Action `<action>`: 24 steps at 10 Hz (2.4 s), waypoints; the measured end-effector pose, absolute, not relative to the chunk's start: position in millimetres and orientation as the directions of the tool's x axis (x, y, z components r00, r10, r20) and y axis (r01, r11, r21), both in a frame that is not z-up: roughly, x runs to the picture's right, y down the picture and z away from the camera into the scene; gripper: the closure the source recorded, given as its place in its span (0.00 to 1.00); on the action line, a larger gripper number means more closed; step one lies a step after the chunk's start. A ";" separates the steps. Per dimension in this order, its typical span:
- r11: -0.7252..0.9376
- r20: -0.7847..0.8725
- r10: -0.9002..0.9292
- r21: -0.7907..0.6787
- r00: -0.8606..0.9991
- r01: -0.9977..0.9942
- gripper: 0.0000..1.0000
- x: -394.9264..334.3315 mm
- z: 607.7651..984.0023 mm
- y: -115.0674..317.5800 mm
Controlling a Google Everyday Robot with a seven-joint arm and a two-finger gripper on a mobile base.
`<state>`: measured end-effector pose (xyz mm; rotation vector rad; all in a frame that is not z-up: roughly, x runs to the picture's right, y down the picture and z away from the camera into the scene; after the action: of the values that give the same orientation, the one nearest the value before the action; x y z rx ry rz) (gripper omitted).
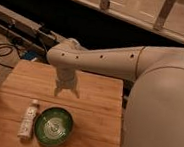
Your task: Place the bottle in the ceramic bowl
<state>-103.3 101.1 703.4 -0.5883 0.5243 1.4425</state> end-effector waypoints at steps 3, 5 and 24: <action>0.036 -0.655 0.753 -0.057 0.065 -0.998 0.35 -103.3 703.4 101.1; 0.036 -0.655 0.753 -0.057 0.065 -0.998 0.35 -103.3 703.4 101.1; 0.124 -0.594 0.793 -0.054 0.131 -0.991 0.35 -139.1 707.5 86.4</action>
<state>-139.1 86.4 707.5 -0.5010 0.4824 1.3764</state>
